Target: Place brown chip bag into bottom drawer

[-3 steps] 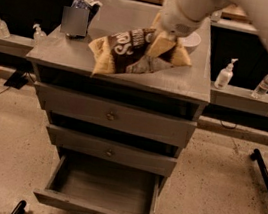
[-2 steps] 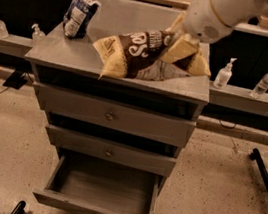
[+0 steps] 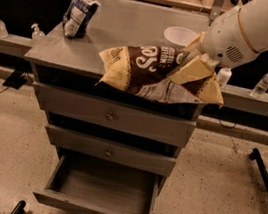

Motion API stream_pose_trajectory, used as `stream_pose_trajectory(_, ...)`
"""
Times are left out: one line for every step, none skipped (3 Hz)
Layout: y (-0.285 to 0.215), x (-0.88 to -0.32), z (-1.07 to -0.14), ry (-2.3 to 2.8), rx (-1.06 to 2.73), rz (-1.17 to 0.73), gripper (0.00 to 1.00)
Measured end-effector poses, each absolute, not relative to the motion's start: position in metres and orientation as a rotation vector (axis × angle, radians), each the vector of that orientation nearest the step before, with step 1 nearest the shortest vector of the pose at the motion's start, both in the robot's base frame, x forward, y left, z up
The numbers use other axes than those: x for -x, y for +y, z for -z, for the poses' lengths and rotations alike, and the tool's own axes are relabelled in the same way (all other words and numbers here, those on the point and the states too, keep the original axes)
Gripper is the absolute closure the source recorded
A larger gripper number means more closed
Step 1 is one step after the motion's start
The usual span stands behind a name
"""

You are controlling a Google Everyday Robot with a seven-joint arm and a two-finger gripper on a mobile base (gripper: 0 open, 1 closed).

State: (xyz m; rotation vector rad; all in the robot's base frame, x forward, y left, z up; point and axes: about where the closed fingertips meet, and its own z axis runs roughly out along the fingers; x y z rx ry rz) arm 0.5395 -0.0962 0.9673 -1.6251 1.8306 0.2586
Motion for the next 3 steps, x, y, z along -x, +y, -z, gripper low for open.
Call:
stream_pose_trajectory(-0.096,-0.54,-0.967,1.83,1.625,-0.259,1.0)
stream_pose_trajectory(-0.088,-0.539,-0.934,1.842,1.592,-0.352,1.0)
stream_pose_trajectory(-0.061,-0.523,-0.86,1.774,1.483,-0.601,1.0)
